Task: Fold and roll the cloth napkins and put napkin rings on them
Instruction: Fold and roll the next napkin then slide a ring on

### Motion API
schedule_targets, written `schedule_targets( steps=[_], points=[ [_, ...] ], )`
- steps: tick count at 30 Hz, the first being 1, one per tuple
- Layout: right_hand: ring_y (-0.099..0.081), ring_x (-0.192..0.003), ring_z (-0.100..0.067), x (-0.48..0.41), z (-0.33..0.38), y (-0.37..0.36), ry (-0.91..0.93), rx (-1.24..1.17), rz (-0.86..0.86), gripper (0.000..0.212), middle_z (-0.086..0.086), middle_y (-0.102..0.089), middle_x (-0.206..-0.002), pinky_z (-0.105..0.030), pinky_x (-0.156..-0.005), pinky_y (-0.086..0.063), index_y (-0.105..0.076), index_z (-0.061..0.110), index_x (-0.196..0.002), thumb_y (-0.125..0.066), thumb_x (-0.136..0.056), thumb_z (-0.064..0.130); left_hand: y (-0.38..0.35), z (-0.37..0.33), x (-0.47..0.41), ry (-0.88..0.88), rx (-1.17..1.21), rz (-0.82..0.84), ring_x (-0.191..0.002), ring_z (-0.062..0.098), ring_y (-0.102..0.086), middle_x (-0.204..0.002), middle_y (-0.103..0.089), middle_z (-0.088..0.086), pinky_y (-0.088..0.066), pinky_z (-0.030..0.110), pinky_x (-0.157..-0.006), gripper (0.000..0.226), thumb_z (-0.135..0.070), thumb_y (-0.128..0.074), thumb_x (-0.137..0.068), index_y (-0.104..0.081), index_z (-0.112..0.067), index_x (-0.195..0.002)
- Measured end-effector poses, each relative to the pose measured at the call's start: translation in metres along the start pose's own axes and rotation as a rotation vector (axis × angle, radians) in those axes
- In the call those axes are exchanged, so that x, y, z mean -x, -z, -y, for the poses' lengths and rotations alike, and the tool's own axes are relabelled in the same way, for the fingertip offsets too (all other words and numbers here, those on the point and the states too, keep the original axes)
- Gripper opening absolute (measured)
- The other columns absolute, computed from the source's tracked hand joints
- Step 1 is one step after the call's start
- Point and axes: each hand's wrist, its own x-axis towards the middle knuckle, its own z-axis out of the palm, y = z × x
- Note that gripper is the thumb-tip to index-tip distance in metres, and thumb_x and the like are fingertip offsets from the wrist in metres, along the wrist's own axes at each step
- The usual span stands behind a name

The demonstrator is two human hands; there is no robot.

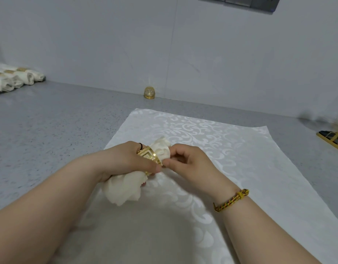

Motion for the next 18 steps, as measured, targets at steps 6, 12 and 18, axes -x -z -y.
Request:
schedule_targets(
  steps=[6, 12, 18],
  points=[
    [-0.066, -0.067, -0.015, 0.004, 0.005, -0.004, 0.096, 0.189, -0.028, 0.018, -0.012, -0.066, -0.077, -0.035, -0.075, -0.049, -0.046, 0.017, -0.080, -0.044, -0.093, 0.005, 0.009, 0.000, 0.004, -0.015, 0.016, 0.126, -0.046, 0.012, -0.061, -0.061, -0.067, 0.004, -0.048, 0.018, -0.044, 0.020, -0.017, -0.067, -0.054, -0.061, -0.009, -0.072],
    [-0.050, -0.061, -0.015, 0.002, 0.006, 0.001, 0.177, 0.209, -0.077, 0.010, -0.001, -0.051, -0.069, -0.022, -0.063, -0.044, -0.055, 0.011, -0.083, -0.051, -0.090, 0.005, 0.010, 0.000, 0.004, -0.062, 0.031, 0.087, -0.046, 0.014, -0.062, -0.059, -0.068, 0.003, -0.049, 0.021, -0.044, 0.023, -0.015, -0.070, -0.050, -0.060, -0.008, -0.070],
    [-0.046, -0.075, -0.005, -0.002, -0.009, 0.004, 0.181, 0.273, -0.126, 0.013, 0.006, -0.050, -0.083, -0.011, -0.075, -0.036, -0.063, -0.001, -0.079, -0.067, -0.077, 0.012, 0.002, 0.004, -0.003, -0.040, -0.026, 0.033, -0.052, 0.015, -0.065, -0.058, -0.068, 0.001, -0.052, 0.023, -0.049, 0.052, -0.024, -0.077, -0.039, -0.056, -0.011, -0.085]
  ],
)
